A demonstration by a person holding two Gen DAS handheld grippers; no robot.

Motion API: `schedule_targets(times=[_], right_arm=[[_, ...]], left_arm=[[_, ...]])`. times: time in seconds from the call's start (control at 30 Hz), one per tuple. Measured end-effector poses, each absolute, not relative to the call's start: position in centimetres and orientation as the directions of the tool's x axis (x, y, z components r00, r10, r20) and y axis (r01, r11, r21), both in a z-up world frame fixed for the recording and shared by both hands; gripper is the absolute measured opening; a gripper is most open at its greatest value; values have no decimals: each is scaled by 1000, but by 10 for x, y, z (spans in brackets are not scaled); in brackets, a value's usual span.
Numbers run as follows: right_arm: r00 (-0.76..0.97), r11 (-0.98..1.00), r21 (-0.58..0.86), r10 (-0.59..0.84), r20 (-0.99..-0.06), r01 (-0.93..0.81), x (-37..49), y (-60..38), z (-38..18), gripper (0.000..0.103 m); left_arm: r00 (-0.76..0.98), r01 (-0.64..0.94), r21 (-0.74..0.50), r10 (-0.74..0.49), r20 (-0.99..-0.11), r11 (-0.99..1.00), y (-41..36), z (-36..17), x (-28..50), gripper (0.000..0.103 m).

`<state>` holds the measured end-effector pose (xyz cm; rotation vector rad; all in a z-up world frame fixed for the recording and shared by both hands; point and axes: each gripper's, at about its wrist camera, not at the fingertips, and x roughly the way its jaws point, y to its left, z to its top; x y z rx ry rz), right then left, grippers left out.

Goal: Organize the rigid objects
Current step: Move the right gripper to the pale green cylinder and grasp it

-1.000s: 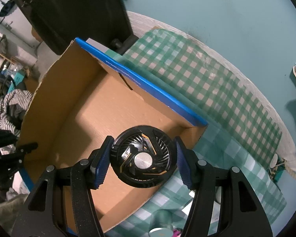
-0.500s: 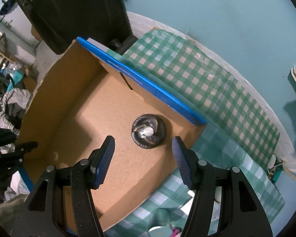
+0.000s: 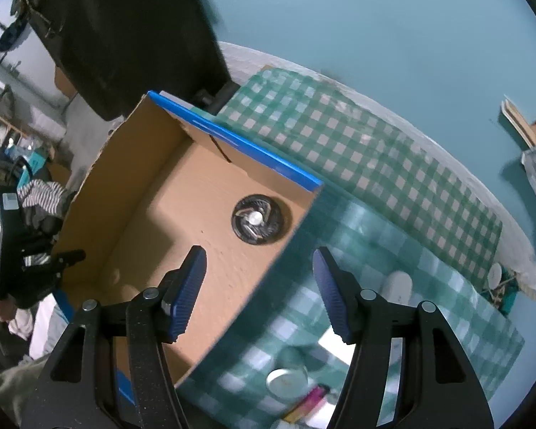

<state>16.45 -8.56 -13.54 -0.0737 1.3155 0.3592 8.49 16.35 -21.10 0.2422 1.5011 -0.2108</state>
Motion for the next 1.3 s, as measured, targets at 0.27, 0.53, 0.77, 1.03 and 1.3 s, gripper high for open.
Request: schedule_targets(times=[0.27, 0.53, 0.77, 1.03, 1.3], right_arm=[[229, 966, 145, 194, -954, -215, 141, -117, -126, 65], [213, 979, 157, 181, -960, -126, 112, -146, -138, 67], [168, 984, 160, 172, -971, -82, 86, -161, -165, 67], [115, 985, 142, 153, -981, -98, 66, -155, -201, 67], [99, 983, 124, 138, -986, -132, 55, -144, -227, 68]], left_arm=[[81, 288, 17, -7, -997, 957, 166, -206, 85, 9], [98, 286, 7, -22, -995, 958, 165, -202, 87, 9], [92, 289, 6, -21, -996, 957, 164, -203, 84, 9], [88, 282, 10, -15, -996, 959, 165, -204, 85, 9], [85, 280, 10, -14, -996, 960, 167, -205, 84, 9]])
